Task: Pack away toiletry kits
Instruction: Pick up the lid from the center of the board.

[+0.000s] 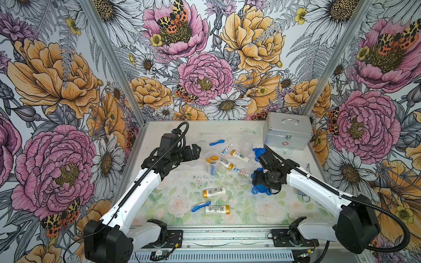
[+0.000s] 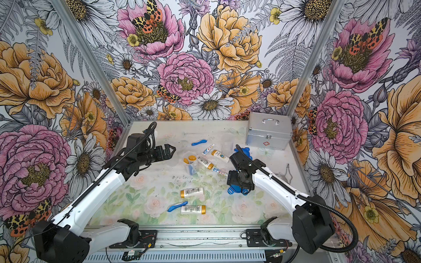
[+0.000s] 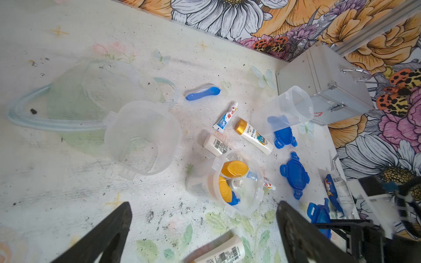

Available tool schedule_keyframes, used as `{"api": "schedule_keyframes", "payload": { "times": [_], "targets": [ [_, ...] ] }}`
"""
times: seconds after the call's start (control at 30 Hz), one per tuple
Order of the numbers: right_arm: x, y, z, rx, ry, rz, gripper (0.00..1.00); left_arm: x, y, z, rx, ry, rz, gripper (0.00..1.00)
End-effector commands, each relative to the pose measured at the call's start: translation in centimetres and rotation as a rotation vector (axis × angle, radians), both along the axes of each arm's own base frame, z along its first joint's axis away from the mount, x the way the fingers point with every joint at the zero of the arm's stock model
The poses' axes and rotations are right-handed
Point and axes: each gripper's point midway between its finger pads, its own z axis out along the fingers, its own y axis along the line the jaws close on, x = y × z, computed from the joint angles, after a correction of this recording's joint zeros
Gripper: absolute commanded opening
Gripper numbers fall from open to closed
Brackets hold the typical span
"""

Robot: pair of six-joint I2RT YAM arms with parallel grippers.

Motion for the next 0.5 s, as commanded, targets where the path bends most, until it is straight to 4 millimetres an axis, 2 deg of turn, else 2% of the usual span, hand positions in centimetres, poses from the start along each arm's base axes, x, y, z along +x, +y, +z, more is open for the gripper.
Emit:
{"api": "schedule_keyframes", "payload": {
  "times": [0.0, 0.13, 0.23, 0.33, 0.47],
  "targets": [
    [1.2, 1.5, 3.8, -0.005, -0.062, 0.015, 0.66, -0.5, 0.5, -0.3, -0.001, 0.016, 0.006, 0.98],
    [4.4, 5.9, 7.5, 0.036, -0.116, 0.089, 0.66, -0.4, 1.4, -0.5, 0.021, 0.013, 0.043, 0.98],
    [7.1, 9.6, 9.2, 0.088, -0.136, 0.125, 0.66, -0.5, 1.9, -0.6, 0.034, 0.01, 0.063, 0.98],
    [9.2, 12.8, 10.2, 0.129, -0.14, 0.149, 0.66, -0.8, 2.6, -0.5, 0.061, -0.004, 0.082, 0.98],
    [10.9, 16.1, 10.6, 0.167, -0.129, 0.167, 0.65, -1.2, 3.5, -0.5, 0.1, -0.027, 0.107, 0.98]
  ]
}}
